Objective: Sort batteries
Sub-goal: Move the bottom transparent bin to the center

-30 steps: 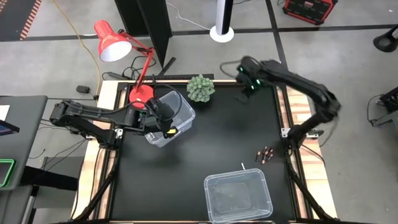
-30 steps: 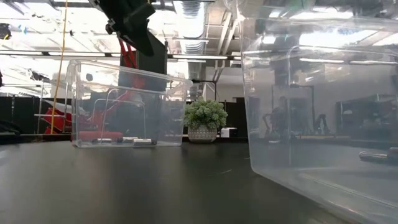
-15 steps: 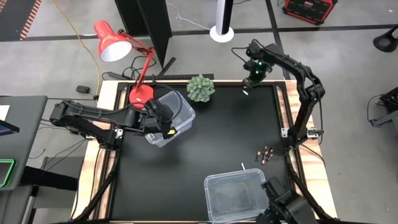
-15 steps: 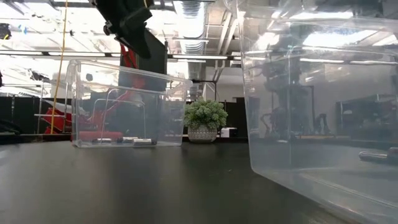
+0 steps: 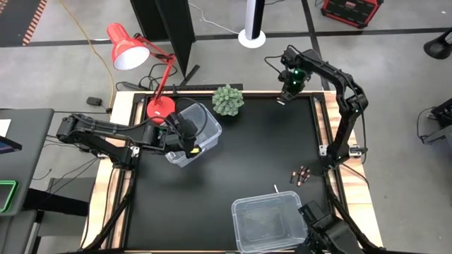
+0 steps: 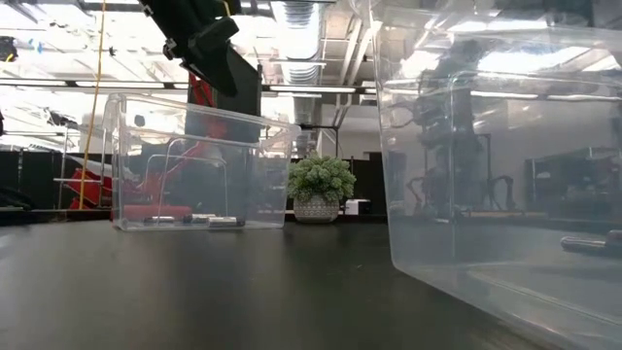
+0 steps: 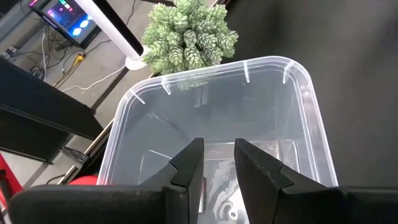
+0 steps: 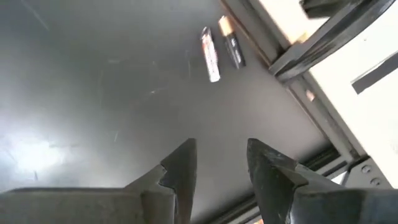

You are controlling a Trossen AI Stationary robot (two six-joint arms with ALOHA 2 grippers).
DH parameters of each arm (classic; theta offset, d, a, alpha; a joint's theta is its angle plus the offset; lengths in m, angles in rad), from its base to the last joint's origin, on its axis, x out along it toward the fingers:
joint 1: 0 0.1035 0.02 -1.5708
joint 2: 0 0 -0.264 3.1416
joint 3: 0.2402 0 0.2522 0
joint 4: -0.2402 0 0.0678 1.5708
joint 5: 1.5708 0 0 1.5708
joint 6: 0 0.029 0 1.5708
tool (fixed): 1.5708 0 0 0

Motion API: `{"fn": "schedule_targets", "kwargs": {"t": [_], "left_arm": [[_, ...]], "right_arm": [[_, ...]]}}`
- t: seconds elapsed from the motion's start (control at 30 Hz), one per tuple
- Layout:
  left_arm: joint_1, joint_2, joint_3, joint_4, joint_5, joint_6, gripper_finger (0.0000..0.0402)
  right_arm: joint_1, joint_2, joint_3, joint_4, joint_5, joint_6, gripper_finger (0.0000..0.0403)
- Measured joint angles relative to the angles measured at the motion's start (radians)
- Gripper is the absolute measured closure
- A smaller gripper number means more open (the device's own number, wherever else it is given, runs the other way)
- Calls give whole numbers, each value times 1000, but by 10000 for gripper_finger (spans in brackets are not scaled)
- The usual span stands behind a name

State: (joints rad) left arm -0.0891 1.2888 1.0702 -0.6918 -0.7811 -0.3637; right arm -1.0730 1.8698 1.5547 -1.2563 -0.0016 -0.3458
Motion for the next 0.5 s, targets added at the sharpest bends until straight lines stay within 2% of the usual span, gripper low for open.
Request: {"fn": "schedule_targets", "kwargs": {"t": [0.27, 0.5], "left_arm": [[0, 0, 0, 1, 1, 1, 314], [0, 0, 0, 2, 2, 17, 314]], "right_arm": [[47, -59, -1, -29, -11, 5, 245], [138, -248, -57, 29, -38, 105, 245]]}}
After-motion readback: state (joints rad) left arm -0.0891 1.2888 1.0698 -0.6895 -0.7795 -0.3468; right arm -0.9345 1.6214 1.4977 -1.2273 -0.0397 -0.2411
